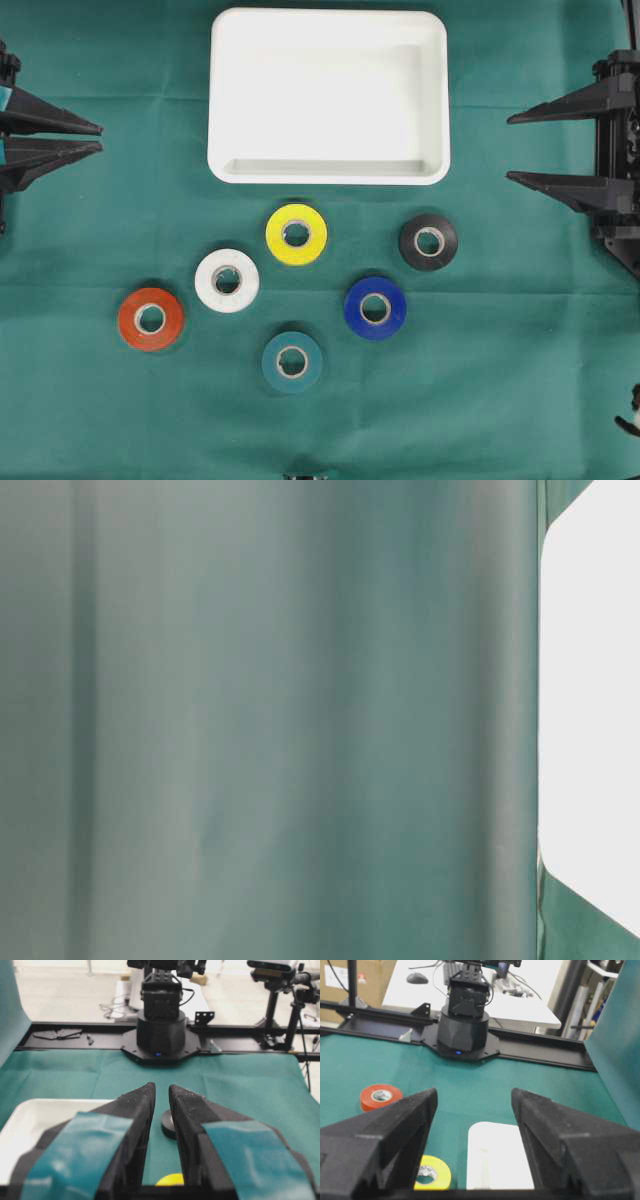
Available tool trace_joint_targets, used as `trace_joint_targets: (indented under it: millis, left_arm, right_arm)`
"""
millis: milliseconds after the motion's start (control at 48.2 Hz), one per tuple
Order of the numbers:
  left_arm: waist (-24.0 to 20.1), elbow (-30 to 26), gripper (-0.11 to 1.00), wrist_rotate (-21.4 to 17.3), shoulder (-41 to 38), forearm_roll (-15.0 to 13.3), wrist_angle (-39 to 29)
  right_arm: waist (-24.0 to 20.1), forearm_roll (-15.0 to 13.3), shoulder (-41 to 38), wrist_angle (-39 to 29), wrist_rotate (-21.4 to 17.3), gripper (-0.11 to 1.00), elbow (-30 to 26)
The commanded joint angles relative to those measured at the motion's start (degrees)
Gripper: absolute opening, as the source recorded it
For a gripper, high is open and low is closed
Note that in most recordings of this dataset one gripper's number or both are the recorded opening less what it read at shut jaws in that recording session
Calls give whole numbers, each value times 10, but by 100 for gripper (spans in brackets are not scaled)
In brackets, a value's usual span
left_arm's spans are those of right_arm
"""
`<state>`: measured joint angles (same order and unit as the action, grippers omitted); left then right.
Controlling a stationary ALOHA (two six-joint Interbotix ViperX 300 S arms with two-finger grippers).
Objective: Put the tape alternately from left to right into the white case.
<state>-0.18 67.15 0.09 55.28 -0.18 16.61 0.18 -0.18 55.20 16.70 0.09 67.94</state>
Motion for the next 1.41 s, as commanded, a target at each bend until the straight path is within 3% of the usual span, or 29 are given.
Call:
trace_joint_targets:
  millis: [0,41,145,249,560,684,726,830,933,1141,1389]
  left_arm:
    - [10,-4,24,-4,-4,-11,-4]
    - [11,-6,22,-4,-4,-11,-7]
    - [11,-7,2,2,-4,-13,-8]
    - [13,-11,1,2,-5,-13,-19]
    - [32,-49,1,1,-5,-14,-120]
    - [37,-52,1,2,-6,-13,-127]
    - [37,-49,6,2,-6,-14,-127]
    - [37,-44,30,3,-6,-14,-127]
    - [38,-43,56,3,-6,-14,-127]
    - [38,-43,59,3,-6,-15,-133]
    - [38,-62,59,40,-45,-15,-172]
  right_arm:
    - [-1,1,-4,4,-8,24,-7]
    - [0,0,-4,-1,-8,22,-5]
    - [0,1,-4,-19,-10,2,-5]
    - [-1,0,-5,-40,-12,-8,-8]
    - [0,1,-4,-71,-19,-10,-9]
    - [0,0,-4,-77,-32,-9,-7]
    - [0,1,-4,-77,-35,-8,-6]
    - [0,-1,-5,-80,-35,1,-6]
    - [0,-1,-11,-80,-35,21,-8]
    - [0,-1,-18,-82,-35,81,-11]
    - [0,-1,-50,-102,-35,85,-25]
